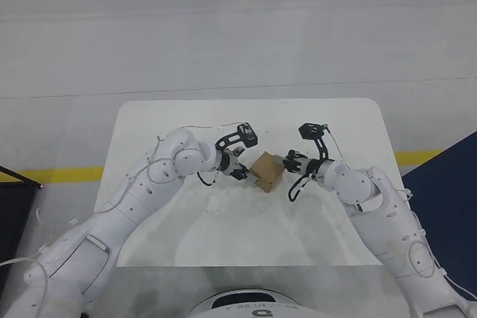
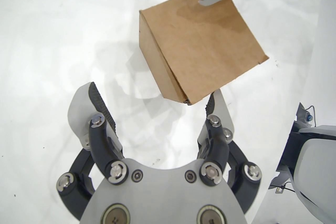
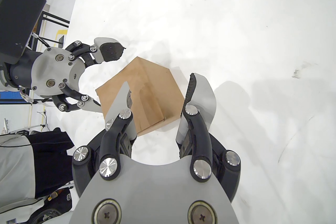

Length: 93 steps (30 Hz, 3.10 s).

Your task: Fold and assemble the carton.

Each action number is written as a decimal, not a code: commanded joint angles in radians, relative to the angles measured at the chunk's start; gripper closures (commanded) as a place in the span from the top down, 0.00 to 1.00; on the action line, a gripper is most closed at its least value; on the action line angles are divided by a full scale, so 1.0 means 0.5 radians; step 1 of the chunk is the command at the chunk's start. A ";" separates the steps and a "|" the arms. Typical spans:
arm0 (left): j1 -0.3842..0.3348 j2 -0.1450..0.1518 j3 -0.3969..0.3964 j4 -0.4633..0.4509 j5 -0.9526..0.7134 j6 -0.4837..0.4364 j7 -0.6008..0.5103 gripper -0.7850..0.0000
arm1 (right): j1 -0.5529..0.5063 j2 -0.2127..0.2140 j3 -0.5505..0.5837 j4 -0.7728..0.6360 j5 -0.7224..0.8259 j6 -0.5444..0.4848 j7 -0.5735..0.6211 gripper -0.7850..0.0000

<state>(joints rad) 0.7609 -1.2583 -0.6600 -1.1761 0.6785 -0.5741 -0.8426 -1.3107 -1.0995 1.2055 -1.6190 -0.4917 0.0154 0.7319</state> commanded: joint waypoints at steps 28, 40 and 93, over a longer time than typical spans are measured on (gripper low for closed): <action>0.178 0.152 -0.377 -0.179 -0.139 -0.018 -0.146 1.00 | 0.080 -0.023 -0.058 0.092 0.198 0.034 0.066 0.49; 0.116 0.122 -0.302 -0.129 -0.182 -0.074 -0.061 1.00 | 0.092 -0.028 -0.060 0.101 0.223 0.085 0.037 0.46; -0.143 -0.023 -0.047 0.262 -0.207 -0.154 -0.030 1.00 | 0.032 -0.035 -0.086 0.023 0.194 0.180 -0.019 0.45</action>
<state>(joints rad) 0.6905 -1.2686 -0.6855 -1.0458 0.5761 -0.6521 -0.8576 -1.2925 -1.1173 1.1621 -1.6052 -0.3932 0.1051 0.7215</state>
